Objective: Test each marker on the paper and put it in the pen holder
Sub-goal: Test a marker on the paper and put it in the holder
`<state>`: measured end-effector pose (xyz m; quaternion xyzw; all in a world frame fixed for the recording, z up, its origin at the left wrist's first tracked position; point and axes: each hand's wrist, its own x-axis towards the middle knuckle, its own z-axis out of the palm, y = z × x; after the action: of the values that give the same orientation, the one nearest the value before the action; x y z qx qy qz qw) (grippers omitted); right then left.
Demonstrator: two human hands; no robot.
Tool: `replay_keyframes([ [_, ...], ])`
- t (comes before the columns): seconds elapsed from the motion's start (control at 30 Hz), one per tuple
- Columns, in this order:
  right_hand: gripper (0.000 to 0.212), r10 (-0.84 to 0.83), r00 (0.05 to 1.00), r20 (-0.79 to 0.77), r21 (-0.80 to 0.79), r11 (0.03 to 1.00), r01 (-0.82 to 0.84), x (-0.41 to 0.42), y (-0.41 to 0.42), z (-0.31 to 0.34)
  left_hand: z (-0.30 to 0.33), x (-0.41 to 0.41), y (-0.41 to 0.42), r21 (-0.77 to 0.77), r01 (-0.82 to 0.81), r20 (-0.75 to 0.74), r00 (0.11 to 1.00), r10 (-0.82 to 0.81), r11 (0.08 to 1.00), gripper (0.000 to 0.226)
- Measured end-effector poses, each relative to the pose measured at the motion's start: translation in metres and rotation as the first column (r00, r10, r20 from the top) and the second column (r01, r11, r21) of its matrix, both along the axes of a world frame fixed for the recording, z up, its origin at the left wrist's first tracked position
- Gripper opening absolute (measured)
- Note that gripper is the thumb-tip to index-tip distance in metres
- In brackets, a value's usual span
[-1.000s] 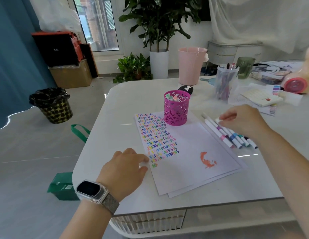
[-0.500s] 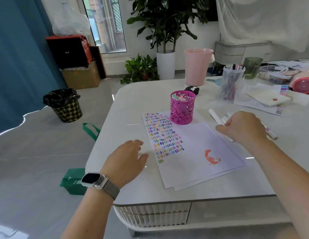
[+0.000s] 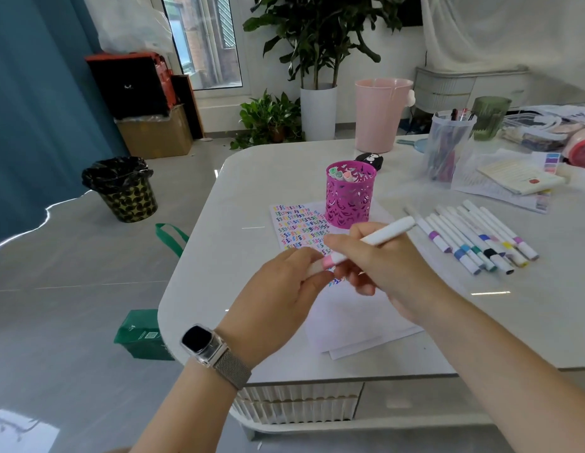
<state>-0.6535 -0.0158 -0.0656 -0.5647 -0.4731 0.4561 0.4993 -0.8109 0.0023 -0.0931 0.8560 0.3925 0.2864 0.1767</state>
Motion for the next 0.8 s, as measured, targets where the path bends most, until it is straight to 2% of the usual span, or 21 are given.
replay_keyframes([
  [0.1, 0.032, 0.001, 0.997, -0.075, -0.026, 1.000, -0.003, -0.005, -0.001, -0.004, 0.001, 0.002, -0.004, 0.067, 0.005, -0.082, 0.997, 0.000, 0.998, 0.030],
  [0.27, 0.035, -0.035, 0.997, -0.072, -0.019, 0.999, 0.033, -0.001, 0.004, -0.007, 0.005, 0.004, -0.006, 0.065, -0.006, -0.245, 0.969, 0.022, 0.998, 0.025],
  [0.33, 0.037, -0.087, 0.994, -0.064, -0.007, 0.996, 0.087, -0.001, 0.007, -0.008, 0.002, 0.006, -0.008, 0.110, 0.002, -0.276, 0.961, 0.029, 0.994, 0.024],
  [0.4, 0.043, -0.156, 0.970, -0.188, -0.027, 0.988, 0.154, -0.001, 0.009, -0.010, -0.001, 0.010, -0.012, 0.212, 0.019, -0.277, 0.960, 0.042, 0.977, 0.027],
  [0.43, 0.046, -0.172, 0.931, -0.323, -0.059, 0.985, 0.162, -0.001, 0.010, -0.010, -0.002, 0.011, -0.013, 0.254, 0.024, -0.296, 0.954, 0.054, 0.967, 0.027],
  [0.5, 0.051, -0.176, 0.760, -0.625, -0.133, 0.984, 0.118, -0.001, 0.011, -0.008, -0.002, 0.015, -0.014, 0.308, 0.013, -0.315, 0.945, 0.089, 0.951, 0.025],
  [0.57, 0.052, -0.167, 0.583, -0.795, -0.170, 0.984, 0.051, -0.001, 0.009, -0.004, -0.005, 0.018, -0.016, 0.351, 0.016, -0.317, 0.943, 0.103, 0.936, 0.024],
  [0.6, 0.051, -0.159, 0.538, -0.828, -0.169, 0.985, 0.032, 0.000, 0.008, -0.003, -0.005, 0.019, -0.017, 0.344, 0.026, -0.313, 0.946, 0.089, 0.939, 0.024],
  [0.67, 0.052, -0.151, 0.520, -0.841, -0.160, 0.987, 0.029, 0.003, 0.007, 0.000, -0.004, 0.022, -0.019, 0.307, 0.040, -0.309, 0.949, 0.060, 0.951, 0.026],
  [0.8, 0.052, -0.151, 0.546, -0.824, -0.156, 0.987, 0.038, 0.007, 0.006, 0.005, -0.001, 0.027, -0.023, 0.242, 0.052, -0.306, 0.952, 0.026, 0.969, 0.026],
])
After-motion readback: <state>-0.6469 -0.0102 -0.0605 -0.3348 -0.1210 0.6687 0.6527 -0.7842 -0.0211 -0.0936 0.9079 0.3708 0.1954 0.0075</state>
